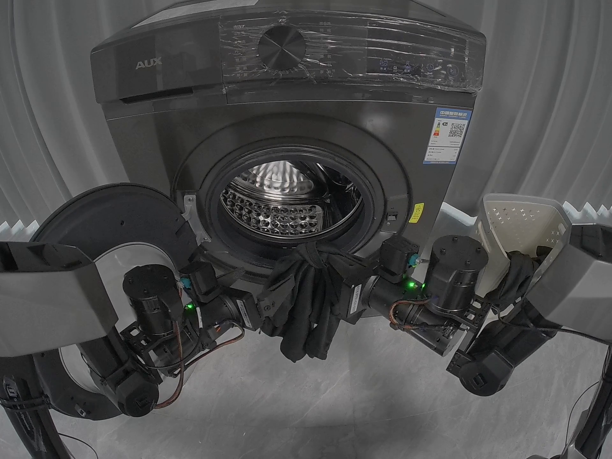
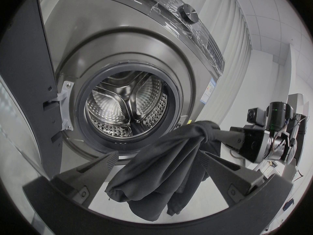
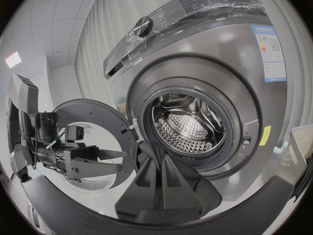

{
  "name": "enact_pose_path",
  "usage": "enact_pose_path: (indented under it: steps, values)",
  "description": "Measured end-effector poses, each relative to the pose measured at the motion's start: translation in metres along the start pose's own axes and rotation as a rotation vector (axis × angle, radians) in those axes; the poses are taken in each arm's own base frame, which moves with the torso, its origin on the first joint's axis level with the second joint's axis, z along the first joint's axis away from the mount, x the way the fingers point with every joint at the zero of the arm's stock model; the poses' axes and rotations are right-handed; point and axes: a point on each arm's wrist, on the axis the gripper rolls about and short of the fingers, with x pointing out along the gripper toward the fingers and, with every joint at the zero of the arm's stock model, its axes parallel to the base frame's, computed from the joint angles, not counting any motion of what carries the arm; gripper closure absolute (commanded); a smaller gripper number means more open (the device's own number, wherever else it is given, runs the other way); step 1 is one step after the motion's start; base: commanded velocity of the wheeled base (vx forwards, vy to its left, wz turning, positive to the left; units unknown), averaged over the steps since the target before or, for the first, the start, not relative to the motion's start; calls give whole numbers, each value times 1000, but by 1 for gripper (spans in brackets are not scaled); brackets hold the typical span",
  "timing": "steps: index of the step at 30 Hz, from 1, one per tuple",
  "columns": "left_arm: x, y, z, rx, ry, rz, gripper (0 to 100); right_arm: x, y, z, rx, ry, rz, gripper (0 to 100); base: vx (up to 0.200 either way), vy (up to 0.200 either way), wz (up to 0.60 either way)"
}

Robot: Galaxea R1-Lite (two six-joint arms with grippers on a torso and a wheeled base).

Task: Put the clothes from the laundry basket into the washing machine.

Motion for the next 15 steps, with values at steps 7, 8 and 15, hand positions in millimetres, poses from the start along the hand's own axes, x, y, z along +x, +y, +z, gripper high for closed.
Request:
enact_pose_path:
  steps: [7,8,15]
  values:
    - [-1,8,-3,1,22,-5,0,-9,4,4,-3,2,52,100,0,0,0]
    - [0,9,-4,0,27,-15,0,-10,5,5,-3,-2,58,100,0,0,0]
    - [4,10,-14,6,83,-102,0,-14,10,10,-4,-20,81,100,0,0,0]
